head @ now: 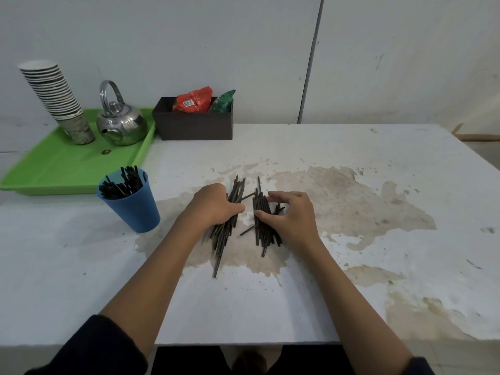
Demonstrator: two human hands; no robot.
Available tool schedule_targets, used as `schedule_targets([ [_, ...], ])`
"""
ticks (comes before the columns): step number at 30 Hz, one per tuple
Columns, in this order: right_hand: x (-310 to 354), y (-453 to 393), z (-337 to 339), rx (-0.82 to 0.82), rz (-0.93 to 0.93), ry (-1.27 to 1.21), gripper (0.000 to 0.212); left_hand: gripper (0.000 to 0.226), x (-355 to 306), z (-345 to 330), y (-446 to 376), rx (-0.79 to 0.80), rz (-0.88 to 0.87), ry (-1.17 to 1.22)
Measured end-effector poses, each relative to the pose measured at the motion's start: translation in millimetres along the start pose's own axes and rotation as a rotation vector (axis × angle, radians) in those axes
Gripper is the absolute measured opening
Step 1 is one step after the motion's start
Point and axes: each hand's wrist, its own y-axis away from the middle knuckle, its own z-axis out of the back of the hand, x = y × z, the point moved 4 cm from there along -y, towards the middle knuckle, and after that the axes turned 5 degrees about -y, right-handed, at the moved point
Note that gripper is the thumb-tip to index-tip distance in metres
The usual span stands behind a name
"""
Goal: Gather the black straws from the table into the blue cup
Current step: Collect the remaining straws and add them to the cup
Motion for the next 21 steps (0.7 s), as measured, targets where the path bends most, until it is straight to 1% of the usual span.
schedule_targets([
  [3, 0, 0, 0, 0.001, 0.001, -0.006, 0.050, 0.042, 6, -3, 0, 0.047, -0.016, 0.050],
  [7, 1, -1, 0, 0.010, 0.003, 0.017, 0.051, 0.022, 17, -4, 3, 0.096, -0.067, 0.222],
  [9, 0, -1, 0, 0.013, -0.001, 0.018, 0.051, 0.018, 23, -3, 3, 0.110, -0.069, 0.304],
  [12, 0, -1, 0, 0.019, -0.009, 0.016, 0.050, 0.012, 31, -7, 0, 0.132, -0.007, 0.605],
  [14, 0, -1, 0, 0.023, -0.014, 0.013, 0.050, 0.011, 35, -9, 1, 0.121, 0.035, 0.746],
  [18, 1, 0, 0, 0.029, -0.018, 0.020, 0.049, 0.016, 32, -12, 3, 0.080, 0.006, 1.157],
  [21, 2, 0, 0, 0.028, -0.027, 0.018, 0.048, 0.022, 28, -8, 5, -0.022, -0.037, 1.284],
])
